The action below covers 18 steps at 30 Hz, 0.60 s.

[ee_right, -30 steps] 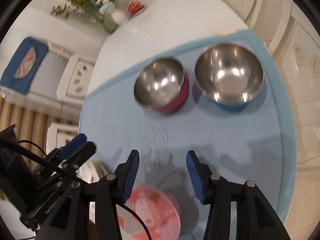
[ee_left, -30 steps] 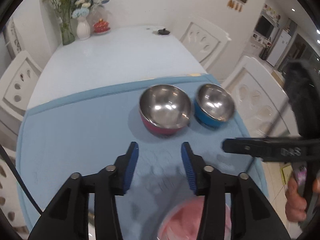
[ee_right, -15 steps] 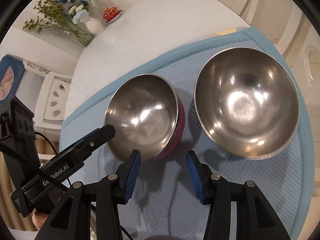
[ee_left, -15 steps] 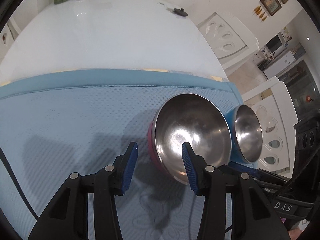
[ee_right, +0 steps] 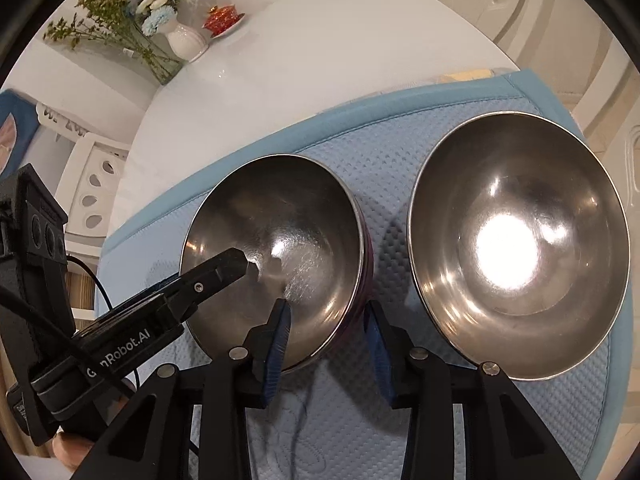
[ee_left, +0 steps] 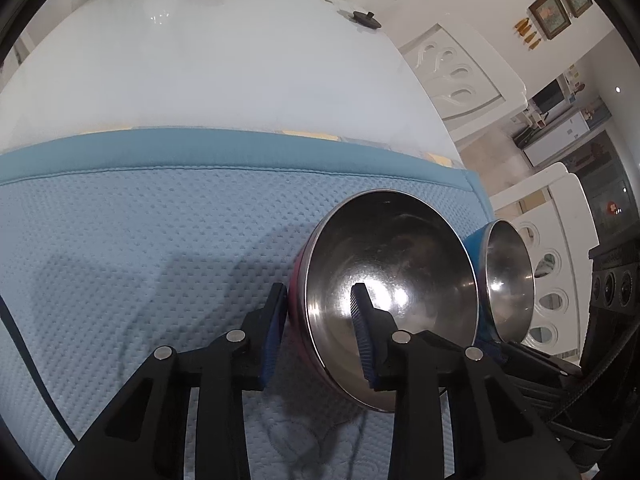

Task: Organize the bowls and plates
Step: 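Close both grippers on the red-sided steel bowl's rim, then lift the red-sided steel bowl and lower it into the pink bowl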

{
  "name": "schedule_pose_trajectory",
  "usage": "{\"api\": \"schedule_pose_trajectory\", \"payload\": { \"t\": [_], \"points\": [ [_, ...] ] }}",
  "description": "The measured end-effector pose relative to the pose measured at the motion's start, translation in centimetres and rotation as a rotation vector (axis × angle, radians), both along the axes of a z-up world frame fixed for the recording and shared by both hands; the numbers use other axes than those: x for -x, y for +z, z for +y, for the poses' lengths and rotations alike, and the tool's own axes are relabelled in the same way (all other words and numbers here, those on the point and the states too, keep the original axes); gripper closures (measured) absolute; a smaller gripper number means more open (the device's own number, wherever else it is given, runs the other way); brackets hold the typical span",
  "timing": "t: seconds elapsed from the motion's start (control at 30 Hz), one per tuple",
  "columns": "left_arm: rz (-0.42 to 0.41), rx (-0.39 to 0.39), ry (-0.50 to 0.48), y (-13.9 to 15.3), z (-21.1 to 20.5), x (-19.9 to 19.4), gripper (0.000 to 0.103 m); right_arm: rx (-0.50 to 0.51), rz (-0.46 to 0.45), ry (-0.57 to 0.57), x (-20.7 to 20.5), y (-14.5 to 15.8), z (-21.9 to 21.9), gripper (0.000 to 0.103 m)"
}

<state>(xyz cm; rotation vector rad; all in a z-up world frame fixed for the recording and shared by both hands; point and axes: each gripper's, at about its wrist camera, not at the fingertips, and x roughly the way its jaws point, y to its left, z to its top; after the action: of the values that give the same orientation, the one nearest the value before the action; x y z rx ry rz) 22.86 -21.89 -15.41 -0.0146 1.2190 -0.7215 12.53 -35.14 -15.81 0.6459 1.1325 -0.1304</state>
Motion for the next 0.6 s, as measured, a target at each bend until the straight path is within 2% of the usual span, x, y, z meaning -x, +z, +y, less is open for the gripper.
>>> {"api": "schedule_pose_trajectory", "payload": {
  "t": [0.43,0.6],
  "points": [
    [-0.093,0.002,-0.014,2.2,1.5,2.1,0.074,0.05,-0.022,0.01,0.9,1.2,1.2,0.068],
    [-0.15,0.001,-0.006,4.4,2.9,4.4,0.074,0.075,-0.049,0.042,2.1,3.2,2.8,0.068]
  ]
}}
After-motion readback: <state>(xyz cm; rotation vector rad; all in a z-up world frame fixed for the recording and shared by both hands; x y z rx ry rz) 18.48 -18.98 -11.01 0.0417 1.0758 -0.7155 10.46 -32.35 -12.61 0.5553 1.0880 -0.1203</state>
